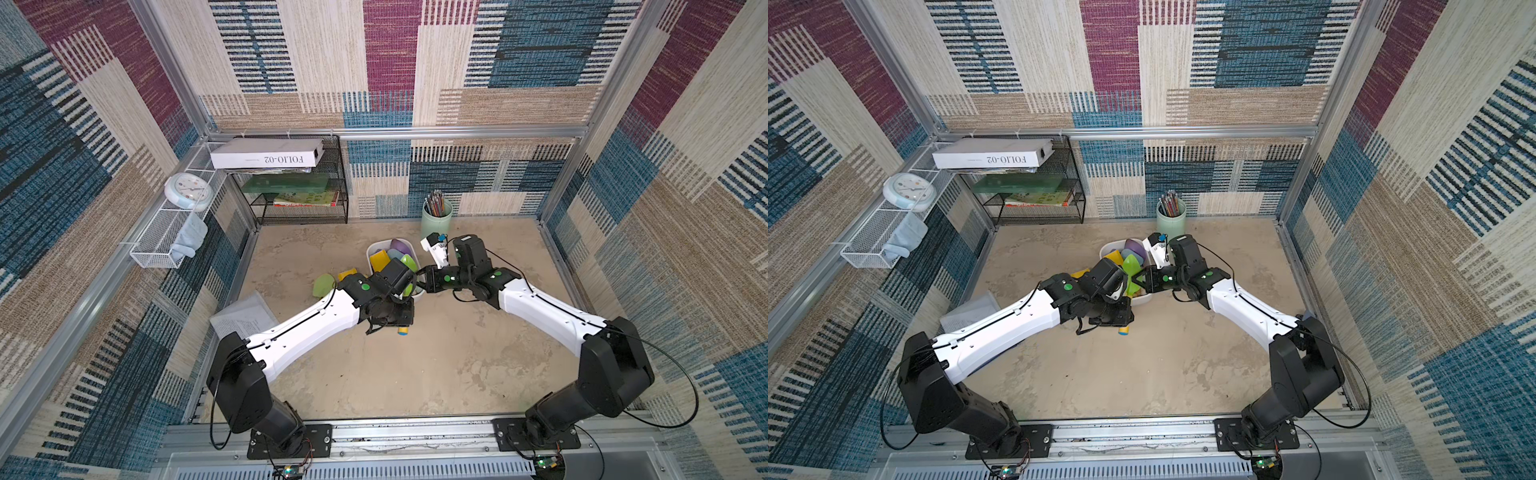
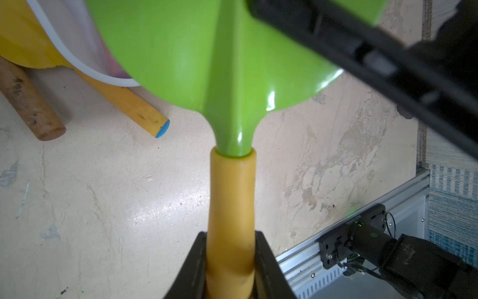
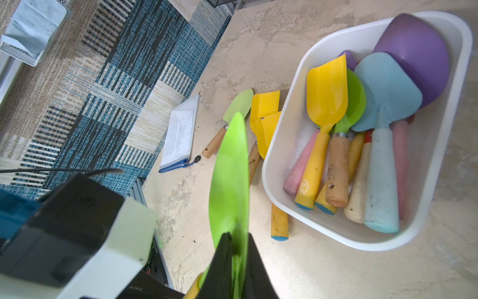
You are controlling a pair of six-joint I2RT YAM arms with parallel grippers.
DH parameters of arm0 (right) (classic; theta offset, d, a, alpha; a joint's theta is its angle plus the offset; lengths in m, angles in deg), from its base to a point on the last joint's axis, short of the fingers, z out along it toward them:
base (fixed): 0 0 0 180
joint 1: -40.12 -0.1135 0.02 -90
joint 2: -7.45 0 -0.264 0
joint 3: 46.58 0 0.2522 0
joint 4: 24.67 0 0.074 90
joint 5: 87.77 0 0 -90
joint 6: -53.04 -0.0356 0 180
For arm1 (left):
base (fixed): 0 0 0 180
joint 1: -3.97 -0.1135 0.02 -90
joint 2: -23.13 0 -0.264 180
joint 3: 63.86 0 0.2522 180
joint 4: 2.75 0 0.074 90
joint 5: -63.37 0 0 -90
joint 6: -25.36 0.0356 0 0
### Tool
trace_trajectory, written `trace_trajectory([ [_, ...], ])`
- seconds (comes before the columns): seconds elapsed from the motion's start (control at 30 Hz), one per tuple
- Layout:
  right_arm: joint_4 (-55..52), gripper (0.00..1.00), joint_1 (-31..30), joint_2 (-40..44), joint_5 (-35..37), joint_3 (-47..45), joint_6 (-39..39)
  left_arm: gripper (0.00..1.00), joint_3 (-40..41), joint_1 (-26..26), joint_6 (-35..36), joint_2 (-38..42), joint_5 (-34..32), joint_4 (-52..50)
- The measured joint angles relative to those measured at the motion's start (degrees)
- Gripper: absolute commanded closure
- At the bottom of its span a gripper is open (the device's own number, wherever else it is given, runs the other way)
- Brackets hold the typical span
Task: Put the shovel into the storage box
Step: Pick up the shovel from the center of the board, then place the shovel in the storage box.
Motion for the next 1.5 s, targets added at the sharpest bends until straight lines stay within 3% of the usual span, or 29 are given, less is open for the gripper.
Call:
trace_trajectory([
  [0.17,0.5,1.0,-0.13,-0.2,0.44,0.48,-1.09,0.64,0.0,0.04,-0.15,-0.07,-0.22,0.44],
  [0.3,0.46,1.0,-0.15,-0.87,0.92,1.11,-0.24,0.26,0.0,-0.04,0.63,0.55,0.48,1.29],
  [0.4,-0.24,1.0,-0.13,-1.64,1.51,2.34,0.63,0.13,0.02,-0.04,1.09,1.75,0.59,1.51],
  [0.67,-4.07,1.0,0.42,-6.93,2.67,11.13,4.35,0.08,1.14,-0.02,2.71,5.16,0.57,1.84],
  [0.97,-14.51,1.0,4.9,-21.4,-1.36,29.86,13.81,0.01,4.66,-0.24,4.98,12.02,-1.01,1.97],
  [1.3,-27.39,1.0,7.28,-41.92,-8.63,54.73,23.1,0.01,9.68,-6.67,6.27,17.35,0.59,4.39],
  [1.5,-30.88,1.0,7.52,-49.2,-9.73,62.77,23.89,0.01,11.17,-8.37,6.51,18.69,2.32,5.01],
])
